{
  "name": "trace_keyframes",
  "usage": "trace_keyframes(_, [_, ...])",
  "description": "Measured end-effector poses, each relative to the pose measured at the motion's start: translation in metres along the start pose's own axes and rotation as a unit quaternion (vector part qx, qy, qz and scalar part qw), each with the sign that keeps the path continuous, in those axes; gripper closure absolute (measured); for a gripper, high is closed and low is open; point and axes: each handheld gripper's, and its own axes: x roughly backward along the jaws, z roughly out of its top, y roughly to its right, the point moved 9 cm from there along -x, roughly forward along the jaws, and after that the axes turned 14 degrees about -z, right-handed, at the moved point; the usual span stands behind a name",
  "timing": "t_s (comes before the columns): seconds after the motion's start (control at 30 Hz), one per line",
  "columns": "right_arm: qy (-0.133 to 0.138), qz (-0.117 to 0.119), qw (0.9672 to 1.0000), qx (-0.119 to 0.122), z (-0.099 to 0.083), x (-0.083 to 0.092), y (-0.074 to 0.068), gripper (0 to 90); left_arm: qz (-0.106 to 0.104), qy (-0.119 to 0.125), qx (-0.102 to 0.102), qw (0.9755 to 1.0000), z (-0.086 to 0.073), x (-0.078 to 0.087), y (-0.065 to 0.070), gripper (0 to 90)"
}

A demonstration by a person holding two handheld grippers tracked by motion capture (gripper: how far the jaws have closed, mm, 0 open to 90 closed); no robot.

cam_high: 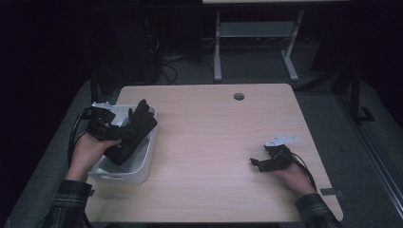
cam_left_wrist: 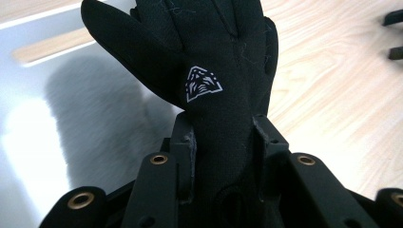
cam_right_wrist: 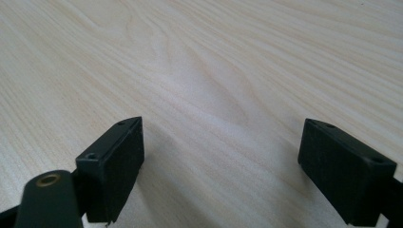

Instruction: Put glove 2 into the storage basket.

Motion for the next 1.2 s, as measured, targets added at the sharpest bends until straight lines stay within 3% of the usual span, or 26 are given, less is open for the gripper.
trace_keyframes(0.3, [0.001, 0.0, 1.0, 0.003, 0.0, 0.0, 0.0, 15.4, 0.04, -0.005, 0.024, 0.9989, -0.018, 0.011, -0.024, 66.3])
trace_keyframes(0.7, [0.001, -0.001, 1.0, 0.003, 0.0, 0.0, 0.001, 15.4, 0.056, -0.026, 0.045, 0.9971, -0.031, -0.004, -0.043, 65.2])
trace_keyframes(0.83, [0.0, -0.001, 1.0, 0.003, 0.0, 0.0, 0.001, 15.3, 0.061, -0.023, 0.048, 0.9967, -0.032, -0.006, -0.046, 62.8])
trace_keyframes(1.07, [0.001, -0.001, 1.0, 0.003, 0.0, 0.0, 0.001, 15.4, 0.071, -0.033, 0.05, 0.9957, -0.034, -0.008, -0.05, 42.4])
trace_keyframes(1.2, [0.001, -0.001, 1.0, 0.003, 0.0, 0.0, 0.001, 15.3, 0.078, -0.024, 0.046, 0.9955, -0.032, -0.009, -0.051, 33.5])
